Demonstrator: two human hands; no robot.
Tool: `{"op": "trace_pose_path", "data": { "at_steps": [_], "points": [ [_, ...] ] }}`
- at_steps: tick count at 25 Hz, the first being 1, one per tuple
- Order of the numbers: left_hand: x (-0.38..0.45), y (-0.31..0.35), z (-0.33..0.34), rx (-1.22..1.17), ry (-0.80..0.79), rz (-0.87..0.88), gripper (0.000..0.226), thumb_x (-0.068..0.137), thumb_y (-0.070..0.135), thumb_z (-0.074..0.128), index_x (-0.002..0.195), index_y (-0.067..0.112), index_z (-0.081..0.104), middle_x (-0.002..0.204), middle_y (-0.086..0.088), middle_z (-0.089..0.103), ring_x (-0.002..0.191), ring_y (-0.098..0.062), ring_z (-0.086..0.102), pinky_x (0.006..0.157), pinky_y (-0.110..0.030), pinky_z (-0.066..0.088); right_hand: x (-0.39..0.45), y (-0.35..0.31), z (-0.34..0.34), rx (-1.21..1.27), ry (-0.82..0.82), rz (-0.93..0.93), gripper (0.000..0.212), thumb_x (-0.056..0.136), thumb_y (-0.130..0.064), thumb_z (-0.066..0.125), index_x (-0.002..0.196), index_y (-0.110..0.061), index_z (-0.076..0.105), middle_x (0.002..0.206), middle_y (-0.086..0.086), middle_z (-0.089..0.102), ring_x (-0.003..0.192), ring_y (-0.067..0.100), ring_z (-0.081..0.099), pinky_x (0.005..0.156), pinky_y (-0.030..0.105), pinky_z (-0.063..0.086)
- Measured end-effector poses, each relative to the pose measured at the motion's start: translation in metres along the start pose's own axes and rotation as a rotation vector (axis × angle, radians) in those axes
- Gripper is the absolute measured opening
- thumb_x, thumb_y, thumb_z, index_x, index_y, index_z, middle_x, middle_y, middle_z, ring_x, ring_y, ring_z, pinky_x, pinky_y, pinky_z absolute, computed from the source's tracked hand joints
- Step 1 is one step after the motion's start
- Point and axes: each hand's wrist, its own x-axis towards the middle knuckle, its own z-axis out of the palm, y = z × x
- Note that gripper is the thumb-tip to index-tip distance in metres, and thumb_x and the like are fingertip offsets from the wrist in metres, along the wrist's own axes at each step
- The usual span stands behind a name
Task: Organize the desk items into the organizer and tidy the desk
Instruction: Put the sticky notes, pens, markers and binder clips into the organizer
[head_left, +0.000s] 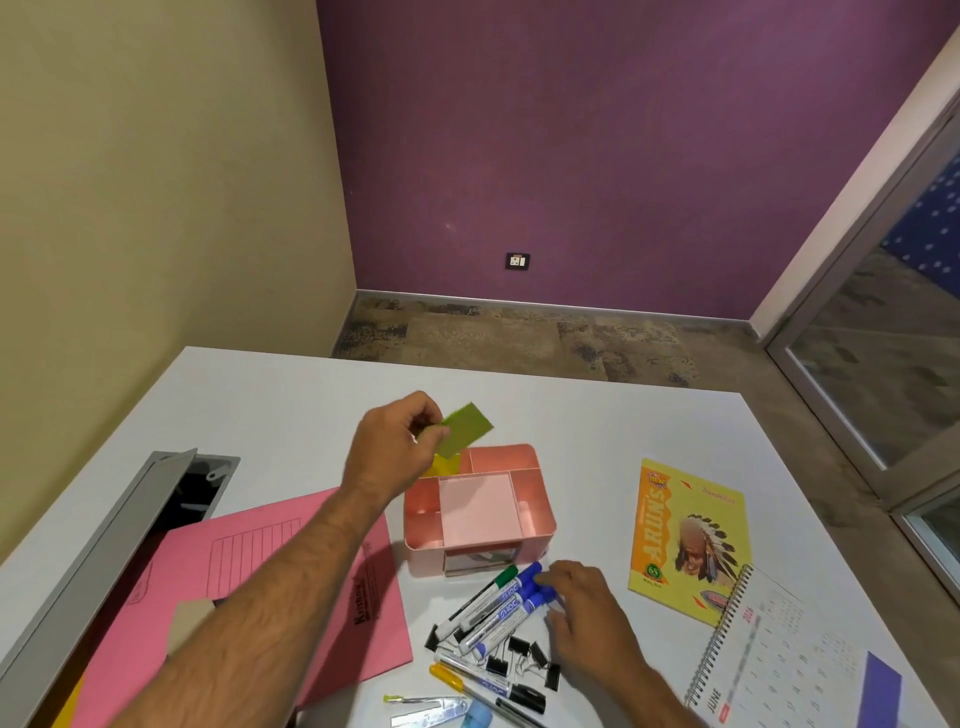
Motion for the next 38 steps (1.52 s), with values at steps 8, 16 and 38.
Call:
{"op": "trace_pose_path", "data": {
  "at_steps": [8,16,38],
  "points": [
    [-0.003,-0.024,0.002,0.406,-0.148,0.002,0.008,0.082,0.028,0.073,0.084,0.025,0.066,0.085,0.008,0.071,0.074,-0.015,0.062,0.069,-0.03,0.055,-0.002,0.017,0.018,-0.272,-0.042,-0.194,0.045,0.076,-0.027,0.066,0.117,-0.039,0.052,0.109,-0.009,0.064,0.092,0.017,0.061,0.065,0.029,0.05],
    [-0.013,-0.034,0.027,0.449,-0.345,-0.119,0.02,0.086,0.012,0.061,0.097,0.024,0.073,0.098,0.002,0.071,0.087,-0.02,0.063,0.079,-0.035,0.055,-0.024,0.027,0.0,-0.1,-0.027,-0.155,0.027,0.089,-0.032,0.05,0.116,-0.038,0.051,0.107,-0.016,0.059,0.095,0.006,0.053,0.078,0.024,0.043],
    [-0.132,0.006,0.083,0.417,-0.723,0.04,0.025,0.083,0.049,0.06,0.091,0.026,0.061,0.093,0.005,0.063,0.083,-0.014,0.057,0.076,-0.033,0.051,0.053,-0.036,-0.06,0.303,0.43,-0.071,0.014,0.082,-0.01,0.072,0.09,-0.02,0.067,0.086,-0.008,0.073,0.078,0.006,0.069,0.072,0.035,0.058]
  ]
}}
